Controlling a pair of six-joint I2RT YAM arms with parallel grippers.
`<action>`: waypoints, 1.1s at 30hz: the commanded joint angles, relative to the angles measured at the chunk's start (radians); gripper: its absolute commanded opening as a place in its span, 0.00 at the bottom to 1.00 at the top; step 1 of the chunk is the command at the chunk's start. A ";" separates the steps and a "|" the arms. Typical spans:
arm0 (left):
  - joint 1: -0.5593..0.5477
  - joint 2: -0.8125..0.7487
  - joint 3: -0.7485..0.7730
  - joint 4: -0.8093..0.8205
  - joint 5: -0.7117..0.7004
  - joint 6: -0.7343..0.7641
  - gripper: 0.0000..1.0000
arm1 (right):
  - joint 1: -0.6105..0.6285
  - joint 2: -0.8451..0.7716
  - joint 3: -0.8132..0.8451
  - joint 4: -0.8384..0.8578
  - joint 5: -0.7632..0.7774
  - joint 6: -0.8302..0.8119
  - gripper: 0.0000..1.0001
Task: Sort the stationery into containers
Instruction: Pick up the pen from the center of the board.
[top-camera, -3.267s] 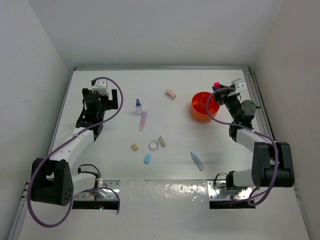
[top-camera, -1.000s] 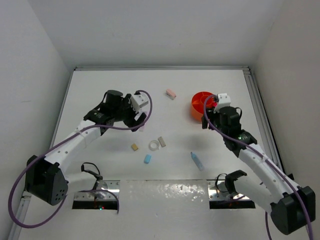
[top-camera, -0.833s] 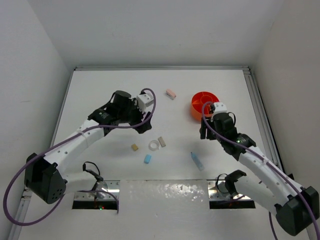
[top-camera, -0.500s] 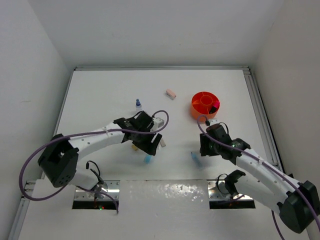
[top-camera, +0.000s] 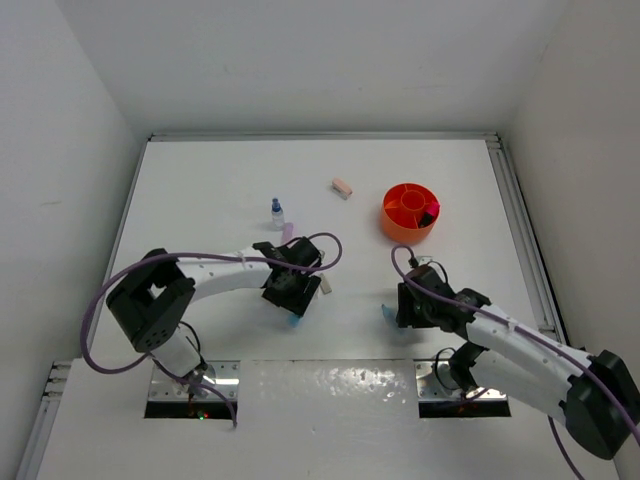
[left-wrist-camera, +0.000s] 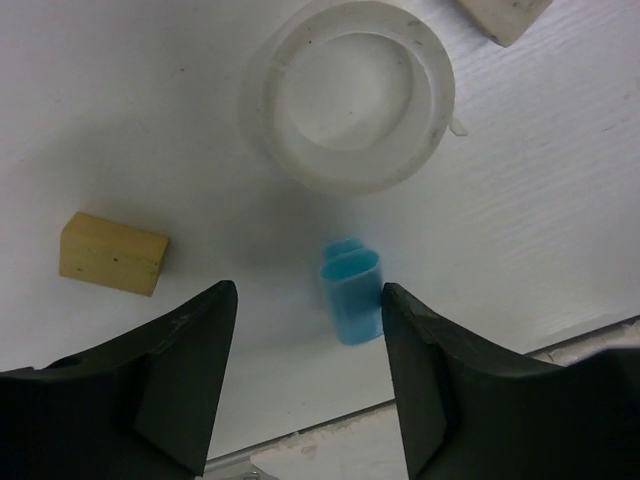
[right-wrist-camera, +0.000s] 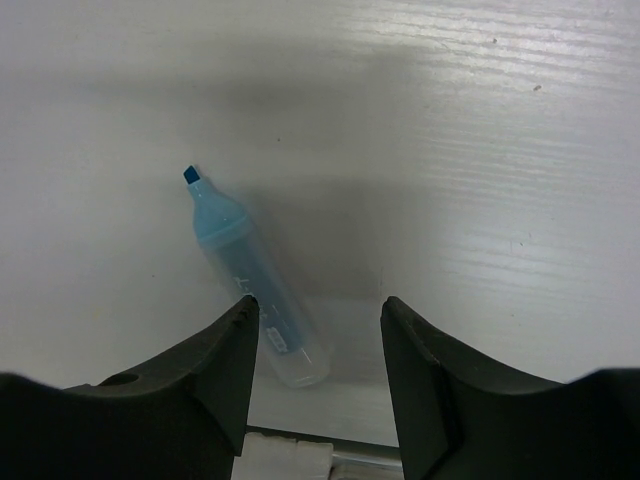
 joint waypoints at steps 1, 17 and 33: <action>-0.011 0.030 0.011 0.039 -0.018 -0.017 0.57 | 0.029 0.022 0.011 0.022 0.061 0.053 0.52; -0.012 0.004 -0.053 0.007 0.031 -0.063 0.45 | 0.176 0.167 0.052 0.039 0.193 0.119 0.49; -0.014 -0.008 -0.056 0.022 0.045 -0.052 0.21 | 0.185 0.167 0.034 0.040 0.213 0.118 0.47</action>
